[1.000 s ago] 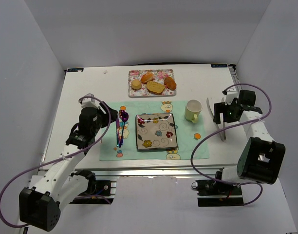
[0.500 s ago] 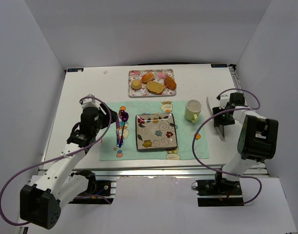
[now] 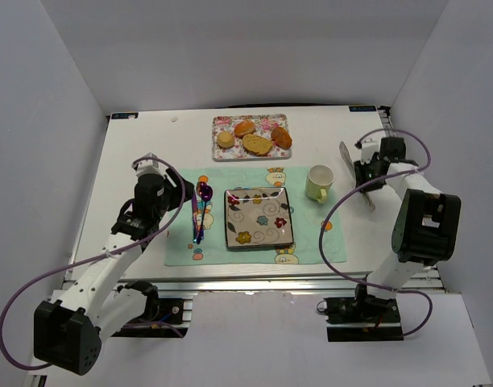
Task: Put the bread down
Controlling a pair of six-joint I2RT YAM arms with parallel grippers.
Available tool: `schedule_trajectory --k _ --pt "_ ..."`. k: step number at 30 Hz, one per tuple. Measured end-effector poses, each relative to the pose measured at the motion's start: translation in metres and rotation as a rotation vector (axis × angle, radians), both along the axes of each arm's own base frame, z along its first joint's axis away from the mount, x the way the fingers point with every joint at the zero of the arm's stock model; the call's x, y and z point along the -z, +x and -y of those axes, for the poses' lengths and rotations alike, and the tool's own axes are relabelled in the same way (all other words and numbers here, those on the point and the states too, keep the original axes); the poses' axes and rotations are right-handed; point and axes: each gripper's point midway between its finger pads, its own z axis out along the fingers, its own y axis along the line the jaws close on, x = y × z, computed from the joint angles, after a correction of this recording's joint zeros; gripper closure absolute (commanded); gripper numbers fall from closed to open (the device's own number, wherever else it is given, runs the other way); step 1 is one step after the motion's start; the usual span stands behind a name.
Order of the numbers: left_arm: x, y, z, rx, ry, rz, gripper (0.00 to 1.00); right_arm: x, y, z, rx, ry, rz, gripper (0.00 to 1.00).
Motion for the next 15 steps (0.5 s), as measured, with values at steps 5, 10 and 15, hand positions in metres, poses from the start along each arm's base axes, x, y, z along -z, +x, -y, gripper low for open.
schedule_trajectory --k 5,10,15 --pt "-0.006 0.006 0.002 0.002 -0.001 0.010 0.24 -0.084 0.062 -0.044 -0.179 -0.027 0.210 0.59" --pt "-0.003 0.007 0.002 0.003 0.005 0.000 0.24 -0.176 0.098 -0.122 -0.385 -0.033 0.427 0.58" --pt "-0.004 0.007 0.002 0.003 0.006 0.003 0.24 -0.200 0.104 -0.183 -0.547 -0.026 0.482 0.59"
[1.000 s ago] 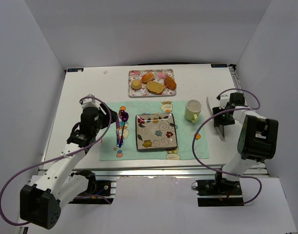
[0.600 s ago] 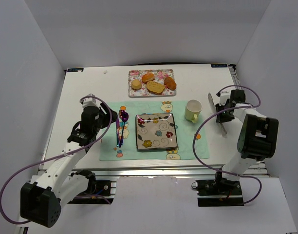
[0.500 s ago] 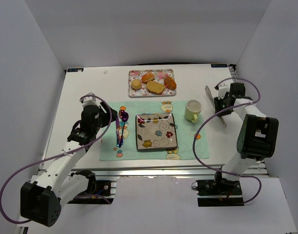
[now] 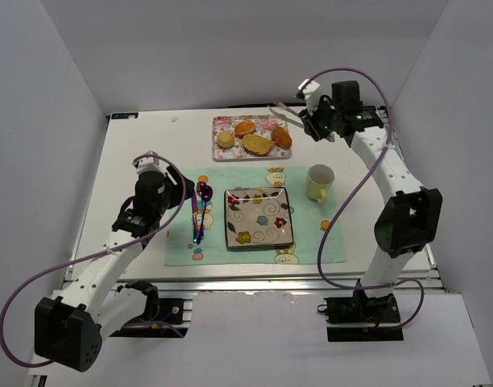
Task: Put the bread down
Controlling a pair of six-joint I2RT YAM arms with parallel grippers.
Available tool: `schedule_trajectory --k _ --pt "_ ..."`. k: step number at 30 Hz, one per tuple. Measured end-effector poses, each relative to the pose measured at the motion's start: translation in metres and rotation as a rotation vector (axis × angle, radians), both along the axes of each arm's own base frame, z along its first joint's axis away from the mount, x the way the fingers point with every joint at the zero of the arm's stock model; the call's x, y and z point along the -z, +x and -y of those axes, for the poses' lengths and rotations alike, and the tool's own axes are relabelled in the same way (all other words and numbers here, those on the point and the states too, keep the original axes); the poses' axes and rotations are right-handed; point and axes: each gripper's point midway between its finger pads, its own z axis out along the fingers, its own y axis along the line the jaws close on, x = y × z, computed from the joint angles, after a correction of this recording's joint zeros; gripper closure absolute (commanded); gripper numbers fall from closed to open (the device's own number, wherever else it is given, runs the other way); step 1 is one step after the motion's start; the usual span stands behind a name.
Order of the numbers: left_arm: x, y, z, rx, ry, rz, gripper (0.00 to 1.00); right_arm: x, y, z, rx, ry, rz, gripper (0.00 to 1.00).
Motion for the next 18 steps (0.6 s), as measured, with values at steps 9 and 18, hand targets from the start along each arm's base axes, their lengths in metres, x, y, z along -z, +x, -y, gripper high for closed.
schedule_trajectory --k 9,18 --pt "-0.013 -0.004 -0.003 -0.013 -0.012 0.037 0.24 0.078 -0.024 -0.058 -0.150 -0.126 -0.191 0.61" --pt "-0.016 -0.005 -0.004 -0.019 -0.015 0.045 0.24 0.094 -0.035 -0.080 -0.180 -0.190 -0.210 0.61"
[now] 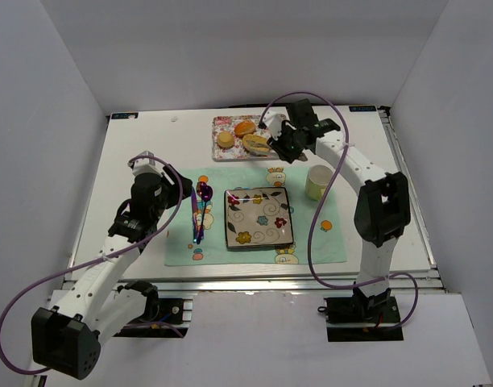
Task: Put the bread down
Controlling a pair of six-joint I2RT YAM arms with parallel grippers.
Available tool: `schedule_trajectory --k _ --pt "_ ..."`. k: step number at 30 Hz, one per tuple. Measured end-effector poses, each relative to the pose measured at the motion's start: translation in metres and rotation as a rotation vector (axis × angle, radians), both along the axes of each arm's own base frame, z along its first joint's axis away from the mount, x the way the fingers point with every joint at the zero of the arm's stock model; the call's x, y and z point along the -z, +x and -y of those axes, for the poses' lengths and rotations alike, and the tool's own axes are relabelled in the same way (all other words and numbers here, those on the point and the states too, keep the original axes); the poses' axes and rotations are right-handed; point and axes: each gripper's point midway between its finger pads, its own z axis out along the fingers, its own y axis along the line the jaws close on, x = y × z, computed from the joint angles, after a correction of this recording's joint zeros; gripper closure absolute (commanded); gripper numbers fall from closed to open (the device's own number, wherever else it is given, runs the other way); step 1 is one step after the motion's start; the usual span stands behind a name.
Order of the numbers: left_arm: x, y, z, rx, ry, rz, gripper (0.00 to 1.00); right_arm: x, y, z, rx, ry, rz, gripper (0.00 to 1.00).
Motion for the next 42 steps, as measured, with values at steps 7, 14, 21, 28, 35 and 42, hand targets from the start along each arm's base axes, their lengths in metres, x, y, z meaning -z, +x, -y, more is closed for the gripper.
schedule_trajectory --k 7,14,21,28,35,42 --pt "-0.001 -0.001 0.000 -0.003 -0.005 0.003 0.24 -0.002 0.004 -0.004 0.002 -0.023 0.041 0.60" --pt "-0.002 -0.002 -0.001 -0.005 -0.010 0.010 0.24 0.001 0.003 -0.008 -0.006 -0.037 0.048 0.58" --pt "-0.002 -0.002 -0.001 -0.005 -0.011 0.009 0.24 0.011 0.008 -0.012 -0.004 -0.049 0.049 0.58" --pt "-0.002 -0.002 -0.001 -0.006 -0.013 0.009 0.24 0.028 0.015 -0.006 0.017 -0.099 0.058 0.60" --pt "-0.002 -0.002 -0.001 -0.007 -0.013 0.009 0.24 0.036 0.014 -0.002 0.024 -0.138 0.069 0.87" --pt "-0.002 -0.002 -0.001 -0.006 -0.013 0.009 0.24 0.033 0.009 -0.005 0.030 -0.107 0.054 0.95"
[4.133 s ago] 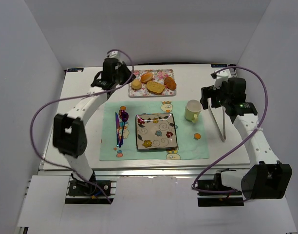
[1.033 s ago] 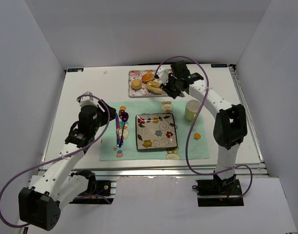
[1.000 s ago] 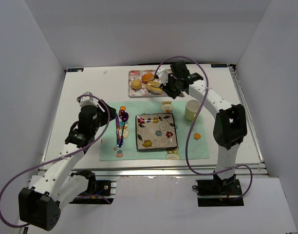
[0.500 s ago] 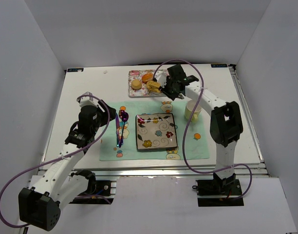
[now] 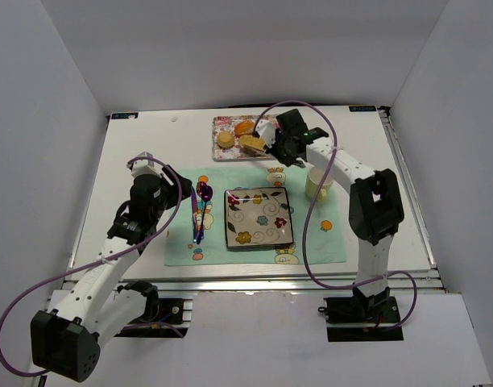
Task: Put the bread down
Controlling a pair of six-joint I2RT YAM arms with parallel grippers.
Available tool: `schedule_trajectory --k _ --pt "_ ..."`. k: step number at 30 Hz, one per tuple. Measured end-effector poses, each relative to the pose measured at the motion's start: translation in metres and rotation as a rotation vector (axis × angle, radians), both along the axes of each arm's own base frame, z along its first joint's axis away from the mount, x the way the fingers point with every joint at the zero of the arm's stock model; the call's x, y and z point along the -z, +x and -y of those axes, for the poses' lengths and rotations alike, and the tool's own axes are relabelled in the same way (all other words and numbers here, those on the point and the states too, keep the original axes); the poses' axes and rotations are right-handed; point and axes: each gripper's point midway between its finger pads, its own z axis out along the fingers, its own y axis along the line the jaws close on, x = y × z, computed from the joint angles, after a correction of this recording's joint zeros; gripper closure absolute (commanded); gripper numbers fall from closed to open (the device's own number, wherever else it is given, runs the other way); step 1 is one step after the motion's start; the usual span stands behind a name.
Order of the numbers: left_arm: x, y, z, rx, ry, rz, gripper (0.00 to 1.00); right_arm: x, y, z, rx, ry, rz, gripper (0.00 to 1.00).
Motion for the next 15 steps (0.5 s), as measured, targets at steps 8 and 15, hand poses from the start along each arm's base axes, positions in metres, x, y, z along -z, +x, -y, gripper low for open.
schedule_trajectory --k 8,15 --pt "0.000 0.000 0.000 0.000 0.000 0.001 0.24 -0.066 -0.059 0.003 -0.074 0.155 0.025 0.96" --pt "-0.002 0.001 0.000 0.000 -0.003 0.007 0.24 -0.065 -0.160 0.029 -0.188 0.231 -0.053 0.92"
